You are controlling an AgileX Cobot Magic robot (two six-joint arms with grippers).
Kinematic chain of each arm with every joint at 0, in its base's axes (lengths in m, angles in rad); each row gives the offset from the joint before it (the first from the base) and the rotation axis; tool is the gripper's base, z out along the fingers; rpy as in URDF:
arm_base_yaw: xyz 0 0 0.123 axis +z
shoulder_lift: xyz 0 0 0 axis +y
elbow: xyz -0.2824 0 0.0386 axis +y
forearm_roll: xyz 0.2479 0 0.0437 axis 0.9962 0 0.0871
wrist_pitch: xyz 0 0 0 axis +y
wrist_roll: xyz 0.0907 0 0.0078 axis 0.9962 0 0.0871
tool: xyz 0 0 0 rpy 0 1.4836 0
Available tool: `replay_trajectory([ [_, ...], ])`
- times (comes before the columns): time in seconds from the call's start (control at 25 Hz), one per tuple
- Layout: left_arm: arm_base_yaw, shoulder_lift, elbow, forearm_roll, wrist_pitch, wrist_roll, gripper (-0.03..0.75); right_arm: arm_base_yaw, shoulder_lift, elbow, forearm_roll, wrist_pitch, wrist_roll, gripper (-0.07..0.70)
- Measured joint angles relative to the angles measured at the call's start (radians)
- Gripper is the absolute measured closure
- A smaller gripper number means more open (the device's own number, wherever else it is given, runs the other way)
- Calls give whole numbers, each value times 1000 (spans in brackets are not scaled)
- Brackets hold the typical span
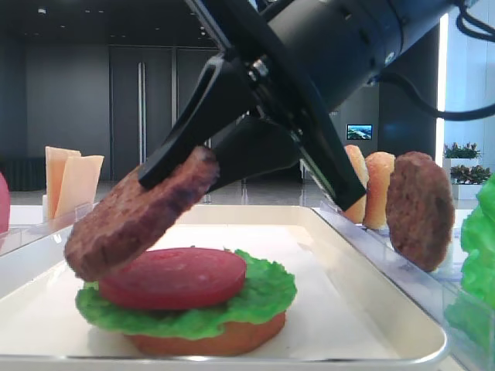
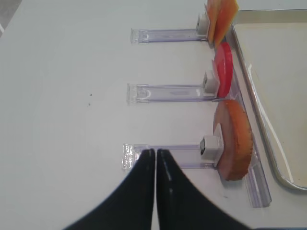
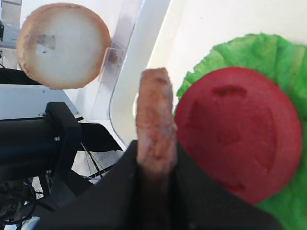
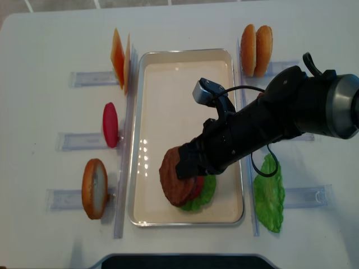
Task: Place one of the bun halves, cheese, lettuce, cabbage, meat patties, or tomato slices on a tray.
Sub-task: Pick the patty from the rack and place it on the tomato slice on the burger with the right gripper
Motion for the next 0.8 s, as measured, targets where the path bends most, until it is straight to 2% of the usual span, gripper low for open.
replay_trajectory([
  [0.4,0,0,0,0,0,0,715,-33,30,0,17,11,-27,504],
  [0.52,0,0,0,0,0,0,715,-34,30,0,13,12,-31,483],
  [0.6,0,0,0,0,0,0,715,-34,30,0,11,9,-31,440],
  [0.8,0,0,0,0,0,0,715,-34,19,0,-22,-11,-30,248],
])
